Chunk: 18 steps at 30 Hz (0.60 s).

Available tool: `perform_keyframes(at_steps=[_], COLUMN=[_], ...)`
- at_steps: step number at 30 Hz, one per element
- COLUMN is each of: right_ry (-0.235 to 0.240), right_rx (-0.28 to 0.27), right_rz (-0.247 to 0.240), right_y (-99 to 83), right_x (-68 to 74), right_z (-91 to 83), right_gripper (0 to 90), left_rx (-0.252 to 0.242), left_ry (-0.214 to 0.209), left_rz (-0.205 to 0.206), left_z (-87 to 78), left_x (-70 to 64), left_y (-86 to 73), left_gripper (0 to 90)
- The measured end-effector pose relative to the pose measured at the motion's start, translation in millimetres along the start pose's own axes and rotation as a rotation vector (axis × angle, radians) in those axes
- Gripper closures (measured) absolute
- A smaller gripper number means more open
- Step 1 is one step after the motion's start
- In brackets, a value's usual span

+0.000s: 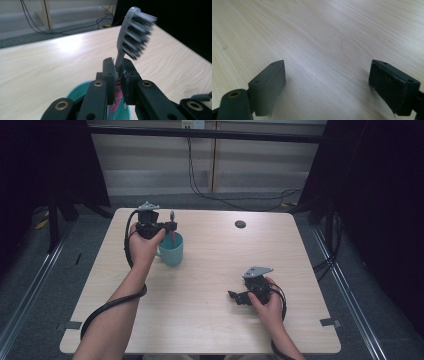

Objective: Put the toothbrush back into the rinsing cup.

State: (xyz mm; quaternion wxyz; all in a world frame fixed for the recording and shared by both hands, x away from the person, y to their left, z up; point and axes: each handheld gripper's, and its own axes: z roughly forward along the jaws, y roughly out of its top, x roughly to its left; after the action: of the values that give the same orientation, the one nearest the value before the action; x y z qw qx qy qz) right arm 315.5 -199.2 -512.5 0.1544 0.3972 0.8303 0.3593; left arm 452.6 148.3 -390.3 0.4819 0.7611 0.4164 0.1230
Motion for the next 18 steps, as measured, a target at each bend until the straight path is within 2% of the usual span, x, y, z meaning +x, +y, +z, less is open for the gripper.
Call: perform_keyframes(at_steps=[6, 9, 12, 15, 18], right_ry=[0.001, 0.001, 0.001, 0.002, 0.002], right_rx=[0.0, 0.002, 0.002, 0.0, 0.002], right_rz=[-0.003, -0.001, -0.001, -0.003, 0.0], right_y=[0.0, -0.1, -0.1, 0.0, -0.1], right_x=[0.0, 0.1, 0.1, 0.0, 0.3], right_z=[0.0, -0.1, -0.2, 0.0, -0.2], right_gripper=[13.6, 13.6, 13.6, 13.6, 13.6], left_rx=[0.041, 0.034, 0.054, 0.074, 0.064], left_ry=[0.009, 0.009, -0.007, 0.007, 0.022], left_rz=[-0.007, -0.017, -0.006, 0.01, 0.025], left_z=[6.5, 6.5, 7.2, 8.4, 9.6], left_x=[1.2, 2.6, 1.0, 0.0, -0.2], left_y=[-15.8, -17.9, -16.0, -16.0, -19.1], left_gripper=[83.4, 83.2, 82.9, 79.9, 73.5])
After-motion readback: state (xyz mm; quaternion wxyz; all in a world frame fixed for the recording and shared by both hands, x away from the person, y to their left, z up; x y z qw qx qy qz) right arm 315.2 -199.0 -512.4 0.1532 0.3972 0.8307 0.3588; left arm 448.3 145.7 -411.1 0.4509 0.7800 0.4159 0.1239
